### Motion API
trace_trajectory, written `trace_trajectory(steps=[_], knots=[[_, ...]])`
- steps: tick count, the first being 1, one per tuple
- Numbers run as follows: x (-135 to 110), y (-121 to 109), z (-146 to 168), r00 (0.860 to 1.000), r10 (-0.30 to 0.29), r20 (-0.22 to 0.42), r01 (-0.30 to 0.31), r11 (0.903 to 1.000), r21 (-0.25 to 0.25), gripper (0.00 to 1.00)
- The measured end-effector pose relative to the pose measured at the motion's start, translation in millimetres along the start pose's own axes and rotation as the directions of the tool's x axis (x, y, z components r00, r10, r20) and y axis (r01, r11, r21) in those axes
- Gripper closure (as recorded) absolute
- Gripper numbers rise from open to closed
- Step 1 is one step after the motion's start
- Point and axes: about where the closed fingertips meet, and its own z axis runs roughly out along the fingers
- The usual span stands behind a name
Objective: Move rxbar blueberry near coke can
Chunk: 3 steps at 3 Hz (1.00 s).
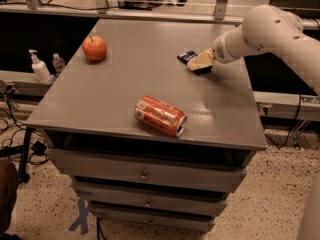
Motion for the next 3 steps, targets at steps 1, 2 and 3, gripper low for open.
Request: trace_trajectory(steps=[1,2,3], knots=[[0.0,0.0,-0.1,1.0,0.0,0.0,0.0,1.0,0.0,1.0],[-0.1,0.0,-0.2,1.0,0.0,0.0,0.0,1.0,0.0,1.0],[-0.1,0.0,-0.2,1.0,0.0,0.0,0.0,1.0,0.0,0.82]])
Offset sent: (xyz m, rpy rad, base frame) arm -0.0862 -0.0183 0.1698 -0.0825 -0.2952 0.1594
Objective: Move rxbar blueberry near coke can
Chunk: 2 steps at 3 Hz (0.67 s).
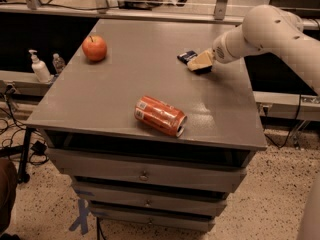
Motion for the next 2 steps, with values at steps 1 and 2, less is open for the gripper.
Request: trace_trajectory(steps=[1,2], knots=[[0.0,0.1,0.0,1.0,0.0,0.0,0.0,1.0,0.0,0.6],[-0.2,0.1,-0.1,1.0,0.0,0.0,0.0,1.0,0.0,0.35]])
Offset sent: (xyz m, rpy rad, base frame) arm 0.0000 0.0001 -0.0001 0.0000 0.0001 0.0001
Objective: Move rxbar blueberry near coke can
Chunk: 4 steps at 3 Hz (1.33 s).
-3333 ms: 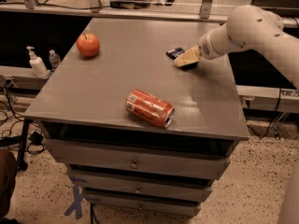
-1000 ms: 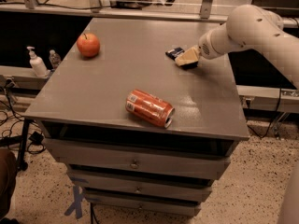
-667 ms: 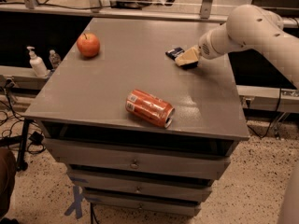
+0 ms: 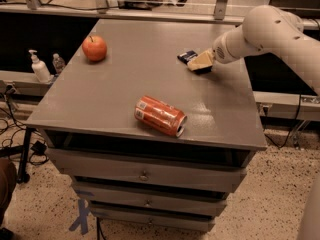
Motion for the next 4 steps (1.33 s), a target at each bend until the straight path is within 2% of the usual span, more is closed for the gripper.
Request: trace_trajectory(steps=[1,2,3,4], knots=[[-1.1,-0.2,-0.9,1.0,0.0,0.0,0.0,1.0,0.0,0.13],[-1.1,-0.1,-0.9,1.0,0.0,0.0,0.0,1.0,0.0,0.0],[-1.4,0.2,-0.8,1.0,0.0,0.0,0.0,1.0,-0.001,0.0],[-7.6,2.3,-10.7,0.999,0.03,0.021,-0.029,0.9989,-0.037,0.0]])
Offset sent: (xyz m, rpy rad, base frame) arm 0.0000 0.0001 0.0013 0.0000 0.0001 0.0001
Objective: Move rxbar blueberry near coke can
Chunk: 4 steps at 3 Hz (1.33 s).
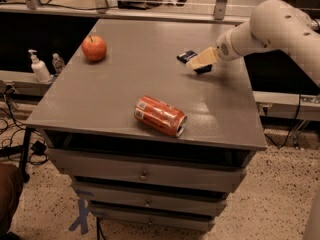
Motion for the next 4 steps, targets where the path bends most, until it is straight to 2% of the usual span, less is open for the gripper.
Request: trace_trajectory(steps=[1,2,4], knots=[[-9.2,6.9,-15.8,0.999,0.042,0.035,-0.04,0.9979,-0.051,0.0],[-7.7,13.5,-20.1,0.997,0.073,0.037,-0.069,0.994,-0.084,0.0],[0.1,21.7,-13.7,0.996,0.081,0.024,-0.078,0.9911,-0.108,0.0]])
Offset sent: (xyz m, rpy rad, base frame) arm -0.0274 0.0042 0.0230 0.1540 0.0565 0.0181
